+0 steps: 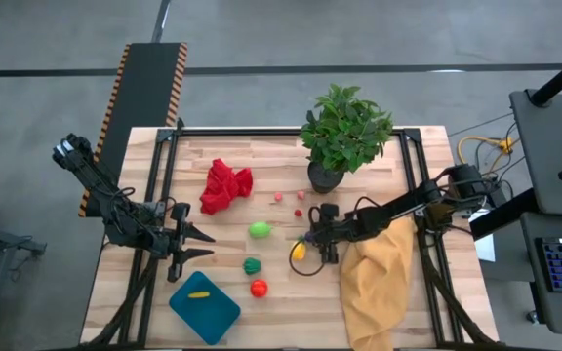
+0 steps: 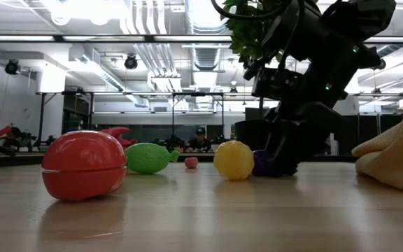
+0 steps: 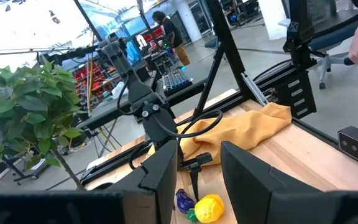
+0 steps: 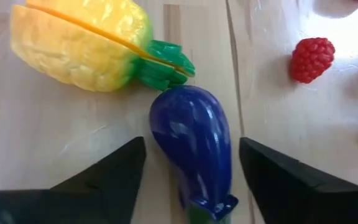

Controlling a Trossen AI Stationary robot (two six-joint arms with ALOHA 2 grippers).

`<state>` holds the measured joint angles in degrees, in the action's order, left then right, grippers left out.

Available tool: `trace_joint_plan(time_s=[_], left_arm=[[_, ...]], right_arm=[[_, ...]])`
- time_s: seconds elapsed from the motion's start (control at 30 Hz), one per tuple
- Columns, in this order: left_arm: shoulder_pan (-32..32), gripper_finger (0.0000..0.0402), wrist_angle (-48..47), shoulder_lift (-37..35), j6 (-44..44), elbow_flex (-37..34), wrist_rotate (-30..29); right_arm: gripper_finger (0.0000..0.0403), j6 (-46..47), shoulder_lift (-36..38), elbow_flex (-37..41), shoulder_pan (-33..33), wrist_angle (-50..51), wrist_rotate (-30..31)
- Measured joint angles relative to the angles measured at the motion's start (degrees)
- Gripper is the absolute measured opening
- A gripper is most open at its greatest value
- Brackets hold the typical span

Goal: Pick and placing Produce into tupperware
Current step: Put the purple eggplant into the blue bin

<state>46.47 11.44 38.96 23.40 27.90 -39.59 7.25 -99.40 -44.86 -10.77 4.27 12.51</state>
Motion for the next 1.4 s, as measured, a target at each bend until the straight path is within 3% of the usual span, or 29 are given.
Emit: trace_joint_plan(time_s=[0.23, 0.47, 1.0, 1.4], left_arm=[[-0.02, 0.0109, 0.00, 0.02, 0.00, -0.04, 0.02], [-0.01, 0.0109, -0.02, 0.02, 0.00, -0.07, 0.02], [0.00, 0.0109, -0.44, 0.00, 0.01, -0.13, -0.22], [-0.01, 0.0109, -0.43, -0.02, -0.01, -0.13, -0.49]], right_arm=[[0.0163, -0.19, -0.03, -0.09, -0.05, 0.10, -0.31], [0.0115, -2.03, 0.05, -1.18, 0.04, 1.95, 0.72], [0.0108, -1.88, 2.21, -7.88, 0.07, 12.52, 1.25], [0.0108, -2.21, 6.65, -15.07, -0.91, 12.59, 1.14]])
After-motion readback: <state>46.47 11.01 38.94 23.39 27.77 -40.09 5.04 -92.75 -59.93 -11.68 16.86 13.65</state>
